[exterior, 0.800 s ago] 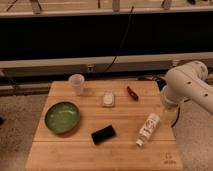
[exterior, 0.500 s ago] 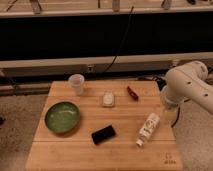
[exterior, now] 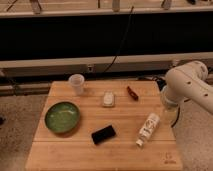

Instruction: Push the eraser across the table

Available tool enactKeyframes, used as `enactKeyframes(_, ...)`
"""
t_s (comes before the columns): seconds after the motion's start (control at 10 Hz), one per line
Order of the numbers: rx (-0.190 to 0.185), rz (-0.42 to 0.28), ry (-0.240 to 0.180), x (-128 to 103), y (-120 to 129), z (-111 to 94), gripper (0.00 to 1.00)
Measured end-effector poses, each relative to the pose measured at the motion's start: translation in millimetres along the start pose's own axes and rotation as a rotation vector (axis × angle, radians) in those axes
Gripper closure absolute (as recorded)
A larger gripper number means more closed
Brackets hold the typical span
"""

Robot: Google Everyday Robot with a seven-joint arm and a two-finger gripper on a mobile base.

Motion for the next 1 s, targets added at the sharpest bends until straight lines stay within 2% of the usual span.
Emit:
enactKeyframes(0.7,0.0,-0.005,0.0,-2,1,2,0.2)
enactKeyframes(1.0,-0.001,-0.045,-0.006,-36,8,12,0.2)
